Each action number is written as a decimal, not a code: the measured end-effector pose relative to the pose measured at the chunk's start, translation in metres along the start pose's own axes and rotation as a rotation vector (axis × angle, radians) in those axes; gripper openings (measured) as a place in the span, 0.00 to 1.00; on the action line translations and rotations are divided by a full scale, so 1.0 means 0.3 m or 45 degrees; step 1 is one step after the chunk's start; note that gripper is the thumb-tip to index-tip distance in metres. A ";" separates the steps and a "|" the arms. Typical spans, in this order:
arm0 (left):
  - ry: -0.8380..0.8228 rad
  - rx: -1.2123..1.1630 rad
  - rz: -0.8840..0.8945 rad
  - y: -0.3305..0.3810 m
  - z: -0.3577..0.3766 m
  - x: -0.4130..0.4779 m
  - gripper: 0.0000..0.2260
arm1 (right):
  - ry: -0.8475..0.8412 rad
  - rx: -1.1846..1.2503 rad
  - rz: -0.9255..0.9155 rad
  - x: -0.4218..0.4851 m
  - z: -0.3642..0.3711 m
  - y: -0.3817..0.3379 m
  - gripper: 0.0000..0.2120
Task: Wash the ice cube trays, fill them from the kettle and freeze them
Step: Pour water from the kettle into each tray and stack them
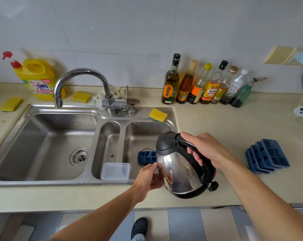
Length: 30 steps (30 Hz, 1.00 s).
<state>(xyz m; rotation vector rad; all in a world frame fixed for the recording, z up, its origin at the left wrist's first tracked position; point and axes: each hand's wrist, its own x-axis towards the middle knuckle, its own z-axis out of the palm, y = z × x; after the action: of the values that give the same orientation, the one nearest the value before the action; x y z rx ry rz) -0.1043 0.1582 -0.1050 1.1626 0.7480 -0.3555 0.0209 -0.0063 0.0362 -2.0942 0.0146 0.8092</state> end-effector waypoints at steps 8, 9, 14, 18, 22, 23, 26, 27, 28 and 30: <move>0.006 0.002 0.016 -0.002 0.012 0.007 0.15 | 0.009 0.001 0.003 -0.008 -0.017 0.006 0.29; 0.009 -0.001 0.014 -0.001 0.014 0.007 0.14 | 0.010 0.003 0.005 -0.009 -0.020 0.006 0.29; 0.005 -0.016 -0.004 0.003 0.028 0.008 0.13 | 0.018 0.007 0.005 -0.017 -0.032 0.008 0.29; -0.015 -0.030 -0.012 0.008 0.040 0.006 0.13 | 0.027 0.001 -0.001 -0.024 -0.042 0.007 0.29; -0.026 -0.033 -0.015 0.014 0.046 0.005 0.13 | 0.032 0.000 0.002 -0.029 -0.051 0.008 0.29; -0.030 -0.033 -0.016 0.015 0.047 0.006 0.13 | 0.033 0.003 0.003 -0.030 -0.052 0.009 0.29; -0.040 -0.035 -0.016 0.018 0.049 0.006 0.13 | 0.041 0.008 0.006 -0.033 -0.056 0.009 0.29; -0.042 -0.034 -0.014 0.019 0.049 0.007 0.12 | 0.043 0.006 0.008 -0.033 -0.057 0.009 0.29; -0.041 -0.033 -0.013 0.018 0.050 0.008 0.12 | 0.043 0.006 0.009 -0.033 -0.058 0.009 0.29; -0.039 -0.036 -0.013 0.018 0.050 0.009 0.11 | 0.044 0.007 0.011 -0.032 -0.059 0.008 0.29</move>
<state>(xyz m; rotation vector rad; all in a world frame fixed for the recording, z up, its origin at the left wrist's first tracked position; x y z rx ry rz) -0.0939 0.1468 -0.1004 1.1244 0.7301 -0.3694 0.0221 -0.0233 0.0470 -2.1041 0.0446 0.7773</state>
